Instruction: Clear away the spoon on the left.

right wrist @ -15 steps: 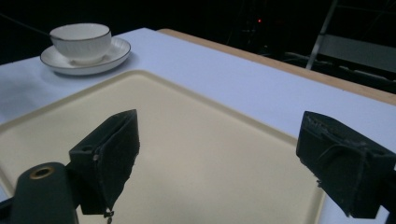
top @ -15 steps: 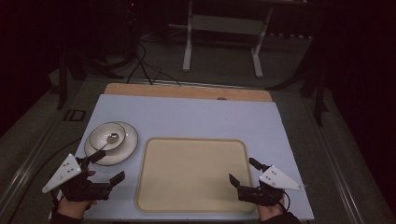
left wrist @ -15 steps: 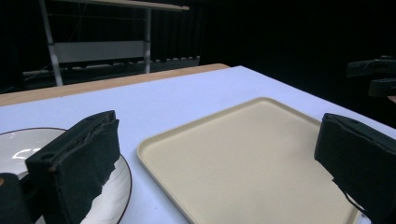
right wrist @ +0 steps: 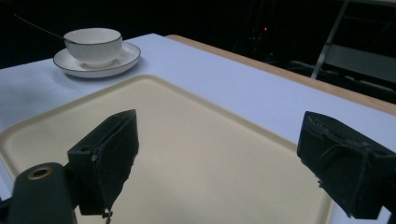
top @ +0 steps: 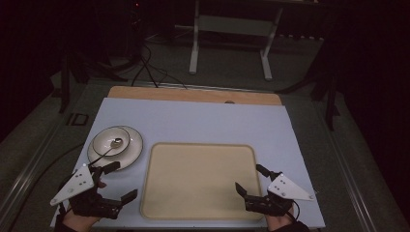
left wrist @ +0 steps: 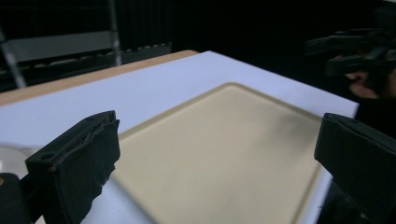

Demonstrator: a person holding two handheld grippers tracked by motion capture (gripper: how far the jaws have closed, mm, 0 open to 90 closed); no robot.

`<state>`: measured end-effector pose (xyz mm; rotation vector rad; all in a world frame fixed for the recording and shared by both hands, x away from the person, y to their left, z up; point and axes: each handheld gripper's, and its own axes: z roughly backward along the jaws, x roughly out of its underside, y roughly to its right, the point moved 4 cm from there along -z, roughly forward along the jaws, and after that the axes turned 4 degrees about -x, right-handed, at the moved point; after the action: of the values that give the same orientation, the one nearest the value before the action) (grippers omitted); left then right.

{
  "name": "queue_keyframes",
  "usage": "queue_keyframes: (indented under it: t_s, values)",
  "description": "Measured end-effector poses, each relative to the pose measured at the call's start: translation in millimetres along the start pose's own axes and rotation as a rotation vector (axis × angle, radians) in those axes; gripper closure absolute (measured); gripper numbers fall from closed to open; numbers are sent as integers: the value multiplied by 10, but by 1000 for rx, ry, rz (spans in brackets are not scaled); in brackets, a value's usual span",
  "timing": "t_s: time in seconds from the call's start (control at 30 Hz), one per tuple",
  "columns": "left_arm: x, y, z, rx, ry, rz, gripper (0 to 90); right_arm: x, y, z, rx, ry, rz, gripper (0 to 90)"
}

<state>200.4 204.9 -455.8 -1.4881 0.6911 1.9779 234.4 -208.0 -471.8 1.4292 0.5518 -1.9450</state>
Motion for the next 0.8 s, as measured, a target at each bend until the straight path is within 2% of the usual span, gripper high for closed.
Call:
queue_keyframes:
  t_s: [0.07, 0.1, 0.2, 0.27, 0.3, 0.37, 0.4, 0.43, 0.47, 0.5, 0.53, 0.6, 0.8]
  values:
    - [-45, 37, 5, 12, 1, -8, 8, -12, -21, 3, -5, 9, 8, 129]
    - [-152, 93, 27, 13, 8, -39, 9, -14, -29, 3, -5, 8, 17, 132]
    - [-332, 101, 75, -1, 19, -77, 9, -8, -51, -9, -18, 5, 29, 138]
    - [-388, 81, 90, -9, 23, -81, 9, -6, -56, -11, -15, 8, 30, 137]
    - [-482, 7, 118, -31, 28, -80, 9, -8, -56, -7, -17, 12, 29, 136]
    - [-547, -105, 141, -64, 30, -69, 17, -12, -55, -2, -12, 17, 29, 136]
    - [-547, -105, 141, -64, 30, -69, 17, -12, -55, -2, -12, 17, 29, 136]
    - [-577, -243, 163, -99, 25, -39, 28, -12, -56, -1, -11, 18, 32, 136]
    - [-578, -318, 172, -124, 16, -21, 39, -13, -57, -4, -11, 19, 34, 136]
    - [-578, -318, 172, -124, 16, -21, 40, -13, -57, -4, -11, 19, 34, 136]
    - [-551, -471, 192, -167, -17, 25, 52, -11, -63, -9, -9, 16, 36, 136]
    - [-492, -607, 220, -217, -43, 72, 53, -11, -68, -14, -9, 16, 41, 136]
    - [-193, -868, 309, -368, -120, 224, 116, -12, -69, -17, 3, 17, 49, 136]
